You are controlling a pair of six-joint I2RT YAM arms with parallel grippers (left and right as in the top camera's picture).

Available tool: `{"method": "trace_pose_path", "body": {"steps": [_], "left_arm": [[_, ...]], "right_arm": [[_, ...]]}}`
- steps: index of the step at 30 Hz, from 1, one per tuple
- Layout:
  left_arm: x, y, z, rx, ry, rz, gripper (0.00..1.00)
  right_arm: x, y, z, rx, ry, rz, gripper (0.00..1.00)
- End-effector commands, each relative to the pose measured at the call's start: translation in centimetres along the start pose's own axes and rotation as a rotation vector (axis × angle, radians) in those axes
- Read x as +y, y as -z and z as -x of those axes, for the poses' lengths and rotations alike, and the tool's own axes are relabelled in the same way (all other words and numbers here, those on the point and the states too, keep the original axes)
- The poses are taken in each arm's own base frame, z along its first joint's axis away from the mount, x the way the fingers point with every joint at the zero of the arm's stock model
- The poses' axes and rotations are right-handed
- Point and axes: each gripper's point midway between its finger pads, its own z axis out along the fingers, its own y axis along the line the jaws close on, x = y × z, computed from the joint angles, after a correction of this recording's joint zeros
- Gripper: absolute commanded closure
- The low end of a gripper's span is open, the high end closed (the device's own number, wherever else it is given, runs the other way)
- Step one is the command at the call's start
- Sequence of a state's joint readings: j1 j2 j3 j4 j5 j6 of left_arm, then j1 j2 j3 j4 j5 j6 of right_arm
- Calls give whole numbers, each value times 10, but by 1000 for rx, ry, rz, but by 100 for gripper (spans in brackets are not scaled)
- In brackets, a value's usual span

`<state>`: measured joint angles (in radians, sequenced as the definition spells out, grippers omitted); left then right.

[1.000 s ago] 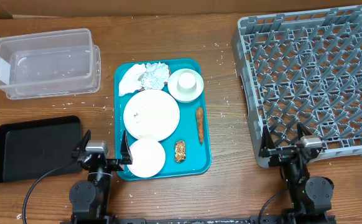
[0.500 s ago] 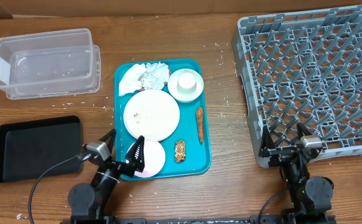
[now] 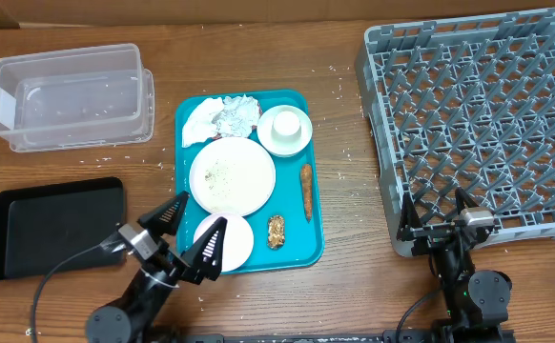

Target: Sort waste into correct bins and load items into the dishwasher

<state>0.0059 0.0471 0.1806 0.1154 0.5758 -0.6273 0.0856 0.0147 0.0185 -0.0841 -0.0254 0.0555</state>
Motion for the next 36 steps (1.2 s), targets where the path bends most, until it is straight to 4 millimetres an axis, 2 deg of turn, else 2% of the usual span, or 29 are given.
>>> {"method": "trace_pose_path", "body": {"steps": [1, 4, 8, 16, 21, 23, 24, 27, 29, 32, 36], "left_arm": [[-22, -4, 27, 24, -125, -15, 0], [-26, -15, 43, 85, -185, 13, 0], [-27, -40, 64, 229, -242, 38, 0], [6, -101, 86, 617, -79, 178, 0], [-7, -154, 122, 604, -51, 19, 0], [4, -170, 131, 609, -51, 51, 0], [21, -176, 132, 625, -46, 125, 0], [64, -175, 120, 745, -20, 340, 0], [91, -161, 95, 916, -8, 472, 0], [114, -150, 67, 1054, 34, 553, 0], [140, -153, 34, 1149, 98, 580, 0]], "right_arm": [[-1, 0, -2, -5, 4, -3, 0], [-1, 0, -2, -5, 4, -3, 0], [-1, 0, -2, -5, 4, -3, 0], [-1, 0, -2, -5, 4, -3, 0], [-1, 0, -2, -5, 4, -3, 0], [-1, 0, -2, -5, 4, -3, 0], [-1, 0, -2, -5, 4, -3, 0], [-1, 0, -2, -5, 4, -3, 0], [-1, 0, -2, -5, 4, -3, 0], [-1, 0, -2, -5, 4, -3, 0], [-1, 0, -2, -5, 4, -3, 0]]}}
